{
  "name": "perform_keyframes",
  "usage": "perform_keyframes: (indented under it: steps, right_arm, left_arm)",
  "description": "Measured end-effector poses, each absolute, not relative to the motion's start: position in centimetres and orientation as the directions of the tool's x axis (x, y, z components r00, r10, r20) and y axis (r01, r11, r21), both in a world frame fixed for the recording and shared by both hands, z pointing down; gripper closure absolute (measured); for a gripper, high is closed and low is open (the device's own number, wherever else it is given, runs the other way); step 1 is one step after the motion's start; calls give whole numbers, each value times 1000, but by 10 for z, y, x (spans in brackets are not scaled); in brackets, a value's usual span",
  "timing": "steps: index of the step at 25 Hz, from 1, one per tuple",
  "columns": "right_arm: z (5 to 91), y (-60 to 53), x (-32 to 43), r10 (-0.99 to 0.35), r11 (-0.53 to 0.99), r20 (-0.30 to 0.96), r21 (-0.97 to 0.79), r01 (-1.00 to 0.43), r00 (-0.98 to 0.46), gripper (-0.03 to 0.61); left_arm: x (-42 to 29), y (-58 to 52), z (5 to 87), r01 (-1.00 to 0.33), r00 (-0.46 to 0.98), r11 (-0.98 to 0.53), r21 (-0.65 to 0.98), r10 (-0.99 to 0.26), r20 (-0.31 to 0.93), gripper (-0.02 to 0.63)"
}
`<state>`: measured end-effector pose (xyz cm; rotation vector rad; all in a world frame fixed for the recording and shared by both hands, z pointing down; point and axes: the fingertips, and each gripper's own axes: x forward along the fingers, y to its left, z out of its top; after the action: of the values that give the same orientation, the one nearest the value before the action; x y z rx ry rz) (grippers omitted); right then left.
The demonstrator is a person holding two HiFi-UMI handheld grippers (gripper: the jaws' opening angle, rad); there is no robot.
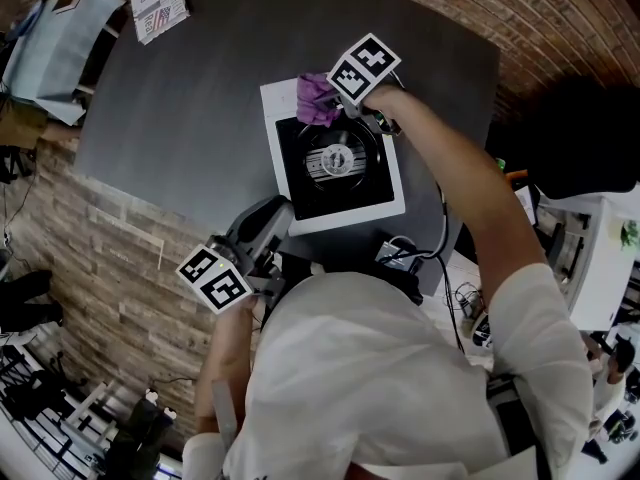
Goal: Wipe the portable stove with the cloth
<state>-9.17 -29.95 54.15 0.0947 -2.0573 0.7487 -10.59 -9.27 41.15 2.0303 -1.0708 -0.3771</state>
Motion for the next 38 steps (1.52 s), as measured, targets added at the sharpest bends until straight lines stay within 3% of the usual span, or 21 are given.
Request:
perform_keyframes:
  steps: [26, 38]
  right_arm:
    - [535, -332, -19, 50, 904, 931, -197, -379, -363, 474]
    - [503, -375, 20, -215, 856, 880, -40, -516, -424, 474]
  left_arm:
    - [-91, -87, 403, -567, 620, -350, 746, -778, 106, 548]
    - [-88, -82, 400, -572, 620, -357, 738, -778, 105, 548]
